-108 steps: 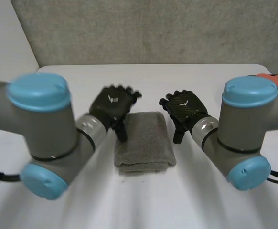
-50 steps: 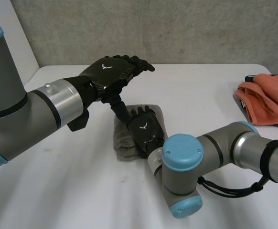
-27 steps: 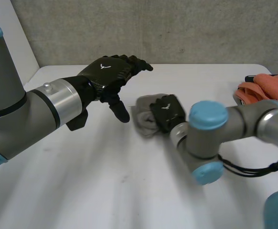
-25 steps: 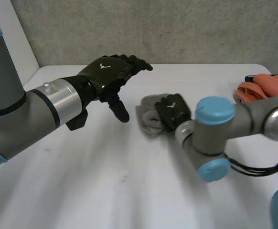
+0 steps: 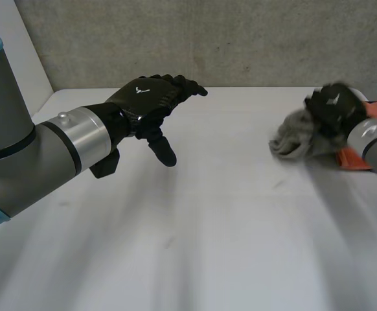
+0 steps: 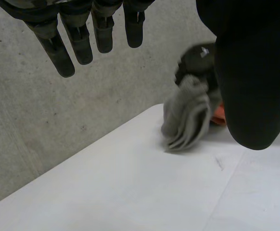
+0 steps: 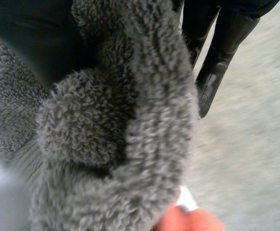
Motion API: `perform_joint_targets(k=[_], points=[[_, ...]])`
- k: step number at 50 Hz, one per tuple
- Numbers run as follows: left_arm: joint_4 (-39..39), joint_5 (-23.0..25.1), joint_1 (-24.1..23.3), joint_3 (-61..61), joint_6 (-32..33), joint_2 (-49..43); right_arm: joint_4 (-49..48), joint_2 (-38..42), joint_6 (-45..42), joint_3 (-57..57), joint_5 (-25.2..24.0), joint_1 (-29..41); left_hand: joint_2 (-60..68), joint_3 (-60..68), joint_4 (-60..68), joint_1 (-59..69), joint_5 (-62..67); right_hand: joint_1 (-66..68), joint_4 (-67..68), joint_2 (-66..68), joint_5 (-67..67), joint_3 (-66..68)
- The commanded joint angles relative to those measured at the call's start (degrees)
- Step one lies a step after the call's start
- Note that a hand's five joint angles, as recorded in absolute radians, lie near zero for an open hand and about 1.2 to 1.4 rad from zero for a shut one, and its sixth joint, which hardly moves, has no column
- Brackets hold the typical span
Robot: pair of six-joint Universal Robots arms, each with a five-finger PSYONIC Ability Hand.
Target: Fold the laundry.
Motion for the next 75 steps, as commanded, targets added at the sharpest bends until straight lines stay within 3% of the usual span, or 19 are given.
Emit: perform_joint_targets(k=[1,9,21,32,45,46,48,49,50,54,57,59,63,67,71,75], points=[[0.09,0.0,0.29,0.37,-0.12,0.06,-11.94,-0.49,11.05,-9.53,0.39,-3.74,-0.35,-0.88,-0.35,0.61,-1.28,28.11,12.56,13.32,17.31,14.35],[0.7,-0.17,-0.32,0.81,-0.12,0.24,-17.84,1.61,20.21,-17.18,-1.28,-9.28,-0.19,-0.71,-0.18,0.77,-1.11,28.11,12.56,13.32,17.31,14.35],[1.23,-0.08,-0.15,0.9,-2.75,0.85,-16.97,9.0,20.03,-14.83,-12.51,-17.71,-0.35,-0.88,-0.35,0.61,-1.28,28.11,12.56,13.32,17.31,14.35],[1.23,-0.09,-0.15,0.38,-2.84,0.68,-13.11,10.85,7.91,-5.68,-23.95,-25.01,-0.19,-0.71,-0.18,0.78,-1.11,28.11,12.56,13.32,17.31,14.35],[1.23,0.0,-0.67,1.52,-4.34,0.85,-5.46,8.04,4.74,-6.29,-28.35,-27.39,-0.35,-0.88,-0.35,0.61,-1.28,27.0,11.45,12.21,16.21,13.25],[1.23,0.09,-0.94,1.69,-4.77,0.85,-4.93,8.04,4.74,-6.38,-28.27,-27.57,-0.35,-0.88,-0.35,0.61,-1.28,23.16,7.61,8.37,12.37,9.41],[1.23,0.09,-1.11,1.69,-4.95,0.85,-3.0,7.95,4.65,-6.99,-28.18,-27.92,-0.35,-0.88,-0.35,0.61,-1.28,-10.86,-26.41,-25.65,-21.65,-24.61],[1.23,0.09,-1.2,1.69,-5.04,0.85,-1.86,7.86,4.65,-7.34,-28.0,-28.01,-0.35,-0.88,-0.35,0.61,-1.28,-34.67,-50.22,-49.46,-45.46,-48.42],[1.23,0.09,-1.2,1.61,-5.04,0.85,0.07,7.78,4.56,-7.6,-27.48,-28.01,-0.35,-0.88,-0.35,0.61,-1.28,-41.89,-57.44,-56.68,-52.69,-55.65],[1.23,0.27,-1.38,1.25,-5.04,0.85,4.56,6.99,2.46,-8.48,-24.67,-28.36,-0.35,-0.88,-0.35,0.61,-1.28,-41.89,-57.44,-56.68,-52.69,-55.65],[1.14,0.35,-1.47,1.08,-5.13,0.85,7.46,5.23,-0.88,-8.66,-18.44,-28.53,-0.35,-0.88,-0.35,0.61,-1.28,-41.89,-57.44,-56.68,-52.69,-55.65],[1.14,0.44,-1.9,0.73,-4.95,0.85,10.7,3.57,-3.33,-8.66,-10.39,-29.14,-0.19,-0.71,-0.18,0.77,-1.11,-41.89,-57.44,-56.68,-52.69,-55.65],[1.14,0.53,-3.49,0.46,-4.78,0.77,16.32,0.49,-9.12,-8.05,-0.26,-29.41,-0.35,-0.88,-0.35,0.61,-1.28,-41.89,-57.44,-56.68,-52.69,-55.65],[1.14,0.62,-4.28,-0.33,-4.51,0.85,18.98,-2.15,-14.67,-8.39,7.56,-29.06,-0.35,-0.88,-0.35,0.61,-1.28,-41.89,-57.44,-56.68,-52.69,-55.65],[1.14,0.62,-4.63,-0.59,-4.6,1.47,17.32,-5.14,-14.6,-9.62,14.79,-28.89,-0.35,-0.88,-0.35,0.61,-1.28,-41.89,-57.44,-56.68,-52.69,-55.65],[1.23,0.62,-5.07,-0.59,-4.69,2.0,10.73,-7.16,-11.09,-10.33,17.7,-26.61,-0.52,-1.05,-0.52,0.44,-1.45,-41.89,-57.44,-56.68,-52.69,-55.65]])
